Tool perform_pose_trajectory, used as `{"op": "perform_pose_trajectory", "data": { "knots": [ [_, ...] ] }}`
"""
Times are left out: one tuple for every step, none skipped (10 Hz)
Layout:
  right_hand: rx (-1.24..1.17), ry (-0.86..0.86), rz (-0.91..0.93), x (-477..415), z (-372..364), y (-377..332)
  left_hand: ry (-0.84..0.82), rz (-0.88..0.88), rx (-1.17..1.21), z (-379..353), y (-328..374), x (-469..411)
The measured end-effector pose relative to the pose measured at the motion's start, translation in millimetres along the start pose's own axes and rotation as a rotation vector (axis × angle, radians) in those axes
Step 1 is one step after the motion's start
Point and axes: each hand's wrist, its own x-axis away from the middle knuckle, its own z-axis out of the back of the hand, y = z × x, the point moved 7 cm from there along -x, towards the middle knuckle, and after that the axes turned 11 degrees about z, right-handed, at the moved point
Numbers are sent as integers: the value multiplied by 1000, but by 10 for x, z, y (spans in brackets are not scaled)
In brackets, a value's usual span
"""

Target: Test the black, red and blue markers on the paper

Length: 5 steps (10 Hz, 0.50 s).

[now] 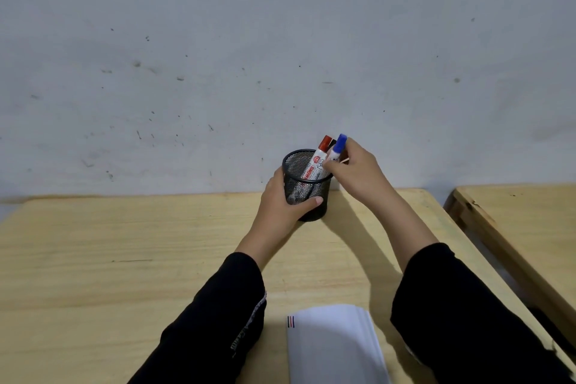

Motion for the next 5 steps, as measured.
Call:
{"op": "perform_pose_trajectory", "data": {
  "knots": [
    [46, -4, 0, -6, 7, 10, -6, 9, -20, 16, 10, 4],
    [25, 21, -18, 7, 21, 7, -28, 17, -14, 20, 18, 18],
    [-17, 60, -60, 51, 55, 25, -18, 24, -60, 48, 31, 39],
    [-39, 57, -93, 74, 88, 54, -37, 17, -90, 76, 92, 83],
    [-22, 60, -118, 155, 189, 10, -15, 30, -177, 174, 262, 179]
  ]
}}
